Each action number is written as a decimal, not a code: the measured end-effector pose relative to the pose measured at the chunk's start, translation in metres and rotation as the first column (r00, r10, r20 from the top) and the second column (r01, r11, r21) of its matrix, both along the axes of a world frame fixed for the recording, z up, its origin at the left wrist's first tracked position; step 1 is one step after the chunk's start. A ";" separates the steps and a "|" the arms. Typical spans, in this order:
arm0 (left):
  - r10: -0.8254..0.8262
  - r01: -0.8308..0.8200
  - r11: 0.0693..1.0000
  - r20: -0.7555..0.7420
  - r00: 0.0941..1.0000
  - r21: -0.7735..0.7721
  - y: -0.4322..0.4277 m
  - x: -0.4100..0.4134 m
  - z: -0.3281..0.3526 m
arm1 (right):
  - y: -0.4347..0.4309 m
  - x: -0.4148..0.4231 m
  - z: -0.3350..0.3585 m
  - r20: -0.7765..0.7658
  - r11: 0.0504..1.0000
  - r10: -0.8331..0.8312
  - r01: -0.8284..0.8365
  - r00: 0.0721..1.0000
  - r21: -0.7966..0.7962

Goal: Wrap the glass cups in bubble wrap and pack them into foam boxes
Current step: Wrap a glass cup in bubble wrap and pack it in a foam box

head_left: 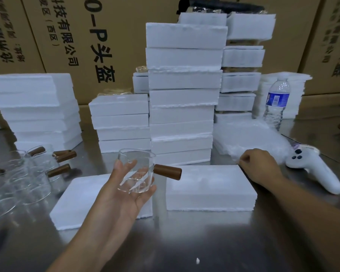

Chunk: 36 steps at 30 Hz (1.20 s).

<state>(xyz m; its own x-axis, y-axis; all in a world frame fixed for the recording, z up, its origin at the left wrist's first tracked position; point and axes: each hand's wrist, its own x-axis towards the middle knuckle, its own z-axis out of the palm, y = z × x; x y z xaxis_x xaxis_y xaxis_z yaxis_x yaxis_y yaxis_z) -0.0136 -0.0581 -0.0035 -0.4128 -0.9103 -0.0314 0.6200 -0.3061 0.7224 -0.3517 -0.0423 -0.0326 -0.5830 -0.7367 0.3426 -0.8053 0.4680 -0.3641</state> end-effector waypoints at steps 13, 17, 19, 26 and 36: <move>-0.005 0.011 1.000 -0.177 0.984 0.029 -0.006 0.009 0.001 | 0.033 0.116 0.077 0.059 0.656 0.456 -0.291 0.888 -0.697; 0.075 -0.085 0.996 -0.274 0.959 -0.025 -0.015 0.023 0.004 | 0.053 0.185 0.061 -0.060 0.609 0.642 -0.556 0.764 -0.566; 0.096 -0.107 0.994 -0.301 0.949 -0.020 -0.019 0.030 0.006 | 0.056 0.215 0.047 -0.130 0.592 0.676 -0.639 0.726 -0.491; 0.094 -0.098 0.995 -0.354 0.930 0.008 -0.021 0.042 0.010 | 0.043 0.267 0.013 -0.593 0.444 0.693 -0.891 0.409 -0.096; 0.029 -0.073 0.989 -0.318 0.948 -0.127 -0.016 0.047 0.014 | 0.049 0.243 0.016 -0.117 0.556 0.752 -0.720 0.649 -0.415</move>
